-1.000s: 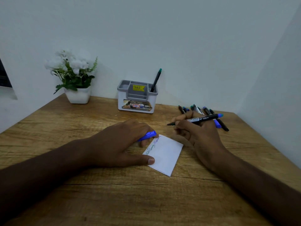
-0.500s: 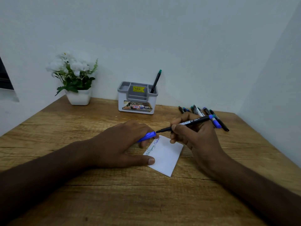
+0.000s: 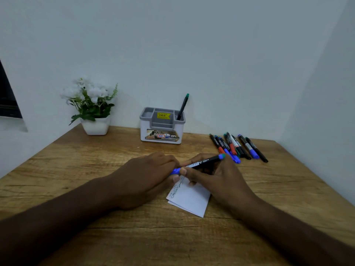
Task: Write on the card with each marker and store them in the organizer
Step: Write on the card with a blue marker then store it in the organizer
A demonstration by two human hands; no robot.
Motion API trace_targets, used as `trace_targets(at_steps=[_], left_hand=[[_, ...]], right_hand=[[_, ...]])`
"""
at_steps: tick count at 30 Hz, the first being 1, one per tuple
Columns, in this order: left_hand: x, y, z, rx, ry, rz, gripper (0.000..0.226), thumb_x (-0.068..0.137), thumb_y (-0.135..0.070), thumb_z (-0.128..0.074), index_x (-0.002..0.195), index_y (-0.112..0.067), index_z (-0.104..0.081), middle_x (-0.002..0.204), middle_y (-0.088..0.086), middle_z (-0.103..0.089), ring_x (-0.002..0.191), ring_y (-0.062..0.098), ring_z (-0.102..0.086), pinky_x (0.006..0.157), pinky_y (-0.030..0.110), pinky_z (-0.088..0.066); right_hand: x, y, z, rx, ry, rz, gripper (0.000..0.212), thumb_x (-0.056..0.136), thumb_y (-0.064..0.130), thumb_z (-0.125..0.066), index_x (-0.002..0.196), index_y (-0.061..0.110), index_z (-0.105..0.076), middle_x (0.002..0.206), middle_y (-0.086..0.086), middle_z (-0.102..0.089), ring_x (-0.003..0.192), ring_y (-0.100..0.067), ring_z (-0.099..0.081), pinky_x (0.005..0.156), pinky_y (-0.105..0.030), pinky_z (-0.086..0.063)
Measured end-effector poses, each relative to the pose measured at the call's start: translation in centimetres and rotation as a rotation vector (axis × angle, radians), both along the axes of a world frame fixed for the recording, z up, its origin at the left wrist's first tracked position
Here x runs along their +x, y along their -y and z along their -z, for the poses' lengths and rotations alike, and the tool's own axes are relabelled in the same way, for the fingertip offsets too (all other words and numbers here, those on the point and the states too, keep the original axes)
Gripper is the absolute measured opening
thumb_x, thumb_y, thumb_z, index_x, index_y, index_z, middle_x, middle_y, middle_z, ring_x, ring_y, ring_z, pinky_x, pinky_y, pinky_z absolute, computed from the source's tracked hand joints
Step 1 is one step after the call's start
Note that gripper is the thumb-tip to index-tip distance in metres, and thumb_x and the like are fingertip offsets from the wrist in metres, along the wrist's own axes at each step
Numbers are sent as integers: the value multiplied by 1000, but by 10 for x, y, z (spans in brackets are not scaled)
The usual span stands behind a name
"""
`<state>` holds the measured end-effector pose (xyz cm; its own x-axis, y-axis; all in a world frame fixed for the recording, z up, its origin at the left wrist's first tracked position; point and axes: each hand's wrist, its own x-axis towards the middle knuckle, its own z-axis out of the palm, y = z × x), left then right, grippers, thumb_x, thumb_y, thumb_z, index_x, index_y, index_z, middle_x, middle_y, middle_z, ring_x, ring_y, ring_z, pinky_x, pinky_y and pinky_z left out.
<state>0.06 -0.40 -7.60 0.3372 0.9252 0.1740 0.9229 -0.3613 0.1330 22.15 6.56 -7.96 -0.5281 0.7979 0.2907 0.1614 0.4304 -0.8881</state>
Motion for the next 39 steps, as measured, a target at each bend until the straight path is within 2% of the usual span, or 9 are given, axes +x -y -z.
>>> trace_targets(at_steps=[6, 9, 12, 16, 22, 28, 31, 36, 39], left_hand=[[1, 4, 1, 4, -7, -31, 51, 104, -61, -12, 132, -39, -49, 126, -21, -53, 112, 0, -47, 89, 35, -53], [-2, 3, 1, 3, 21, -23, 48, 106, -60, -15, 131, -40, -50, 123, -21, -54, 110, 0, -48, 88, 36, -53], [-8, 2, 4, -14, 114, -25, 43, 107, -58, -19, 130, -43, -51, 119, -22, -57, 109, -1, -51, 90, 37, -52], [-9, 0, 7, 37, 408, -6, 32, 113, -45, -27, 125, -43, -57, 118, -23, -69, 113, 0, -63, 96, 32, -52], [-17, -9, -13, 184, 846, -214, 20, 113, -31, -32, 114, -17, -46, 106, -17, -79, 108, -3, -69, 86, 25, -52], [-41, -66, -61, 582, 775, -425, 30, 109, -40, -50, 103, -29, -77, 97, -17, -71, 89, 2, -63, 77, 27, -50], [-52, -100, -77, 574, 792, -548, 27, 101, -42, -64, 111, -23, -81, 90, -12, -70, 77, 2, -59, 73, 24, -49], [-70, -136, -69, 533, 708, -695, 27, 94, -28, -77, 112, -9, -80, 93, 7, -79, 83, 13, -68, 97, 30, -56], [-72, -145, -63, 530, 673, -735, 28, 91, -24, -80, 112, -4, -80, 99, 12, -80, 90, 18, -74, 88, 21, -51]], right_hand=[[-6, -1, 2, -87, -2, -42, 17, 87, 30, -86, 99, 19, -83, 89, -3, -84, 81, -18, -80, 79, -35, -65], [0, -4, -7, -90, 99, -95, 24, 81, 38, -87, 99, 24, -82, 91, 3, -84, 82, -5, -78, 74, -19, -60], [16, -11, -17, 25, 306, -174, 29, 82, 30, -92, 106, 24, -78, 104, 6, -82, 99, -6, -77, 94, -30, -63], [30, -14, -23, 424, 578, -365, 24, 95, 41, -79, 118, 38, -79, 124, 19, -68, 119, -5, -66, 98, -36, -56], [33, -14, -26, 488, 591, -453, 34, 94, 37, -79, 128, 39, -74, 135, 21, -58, 132, 1, -56, 108, -27, -48], [31, -13, -21, 548, 507, -458, 39, 97, 34, -71, 136, 38, -67, 140, 23, -58, 136, 4, -52, 110, -20, -43], [28, -12, -14, 549, 464, -439, 31, 99, 38, -69, 129, 37, -71, 138, 24, -60, 135, 7, -53, 109, -16, -43], [26, -17, -7, 553, 454, -443, 31, 99, 40, -69, 130, 41, -71, 137, 25, -60, 133, 8, -53, 109, -18, -44], [26, -20, -4, 560, 458, -431, 33, 99, 42, -68, 132, 40, -70, 139, 26, -58, 134, 9, -50, 107, -11, -40]])
